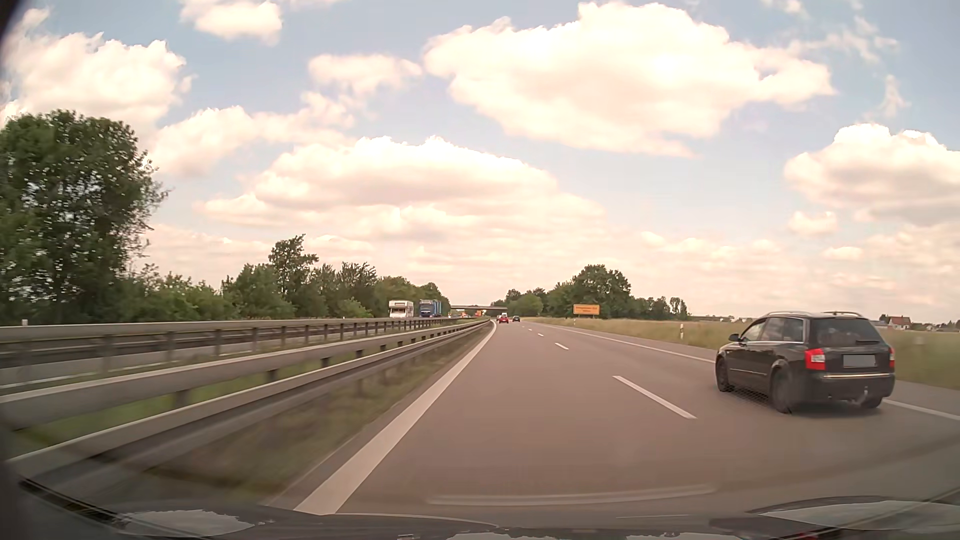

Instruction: Follow the waypoints while adhering to traffic rules and regulations

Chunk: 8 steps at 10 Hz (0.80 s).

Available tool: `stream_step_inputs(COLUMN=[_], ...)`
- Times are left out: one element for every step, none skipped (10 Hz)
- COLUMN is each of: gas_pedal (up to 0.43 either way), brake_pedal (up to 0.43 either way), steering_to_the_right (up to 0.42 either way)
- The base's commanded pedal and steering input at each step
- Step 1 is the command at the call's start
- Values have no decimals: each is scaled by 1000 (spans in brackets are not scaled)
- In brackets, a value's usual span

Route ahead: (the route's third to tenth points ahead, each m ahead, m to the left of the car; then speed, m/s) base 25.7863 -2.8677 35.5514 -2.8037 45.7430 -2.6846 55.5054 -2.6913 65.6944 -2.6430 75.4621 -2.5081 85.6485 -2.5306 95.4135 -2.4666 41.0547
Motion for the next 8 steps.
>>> stream_step_inputs(gas_pedal=[429,421,409,398,398,390,378,358], brake_pedal=[12,12,12,12,12,12,12,12], steering_to_the_right=[-3,-3,-3,-3,-3,-2,-2,-2])
